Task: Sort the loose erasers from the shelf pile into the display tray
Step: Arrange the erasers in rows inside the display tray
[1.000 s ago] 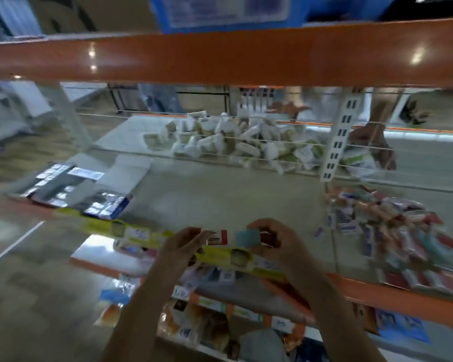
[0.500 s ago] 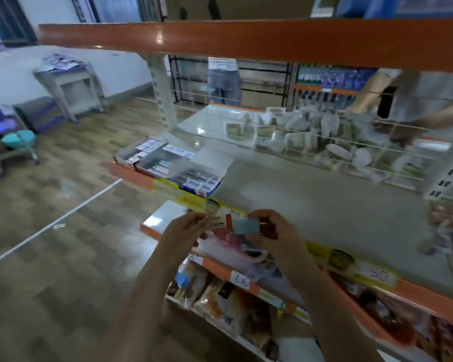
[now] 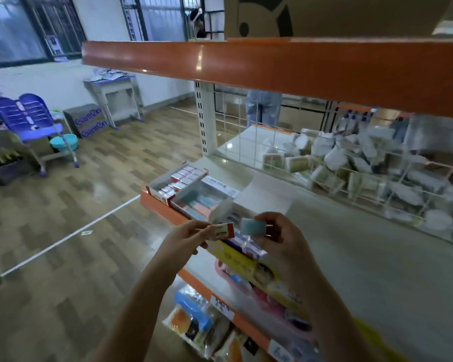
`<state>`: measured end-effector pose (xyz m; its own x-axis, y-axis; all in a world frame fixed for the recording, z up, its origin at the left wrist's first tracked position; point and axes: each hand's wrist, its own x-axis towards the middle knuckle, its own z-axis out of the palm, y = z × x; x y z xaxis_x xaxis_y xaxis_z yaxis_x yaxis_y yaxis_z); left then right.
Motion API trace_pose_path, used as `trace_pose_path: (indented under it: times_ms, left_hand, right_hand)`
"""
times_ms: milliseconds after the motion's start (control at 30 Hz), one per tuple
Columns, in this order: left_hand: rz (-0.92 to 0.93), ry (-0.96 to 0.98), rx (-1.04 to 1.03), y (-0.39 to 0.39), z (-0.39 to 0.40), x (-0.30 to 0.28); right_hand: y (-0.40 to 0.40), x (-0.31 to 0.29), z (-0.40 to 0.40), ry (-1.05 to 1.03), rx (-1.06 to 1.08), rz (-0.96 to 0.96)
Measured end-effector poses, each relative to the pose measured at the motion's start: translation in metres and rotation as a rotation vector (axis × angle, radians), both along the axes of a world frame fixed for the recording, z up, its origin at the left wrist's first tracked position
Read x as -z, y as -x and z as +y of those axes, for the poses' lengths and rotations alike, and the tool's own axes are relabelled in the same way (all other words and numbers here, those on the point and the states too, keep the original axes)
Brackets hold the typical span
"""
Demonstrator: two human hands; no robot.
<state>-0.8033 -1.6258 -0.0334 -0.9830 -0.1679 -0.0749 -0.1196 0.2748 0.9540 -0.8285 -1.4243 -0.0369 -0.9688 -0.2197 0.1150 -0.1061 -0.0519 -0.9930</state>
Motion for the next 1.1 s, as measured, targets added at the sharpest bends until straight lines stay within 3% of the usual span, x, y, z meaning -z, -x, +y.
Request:
trace_pose_path:
  times_ms: [233,467,733,1100]
  left_hand:
    - [0.047,-0.081,-0.036,0.055,-0.042,-0.002]
    - [0.093,-0.075,0.057,0.131,-0.096,-0.001]
    - [0.066,0.001,0.349,0.221,-0.149,0.006]
    - [0.049,0.056,0.636,0.265,-0.168,0.026]
  right_hand:
    - [0.059,-0.004,-0.026,-0.150,0.029,0.047]
    - [0.112,-0.011,-0.071,-0.396,0.156,0.131]
    - [0.157,-0.014,-0.138,-0.889,0.217,0.154]
    - [0.161,0.008,-0.182,-1.213,0.305,0.043]
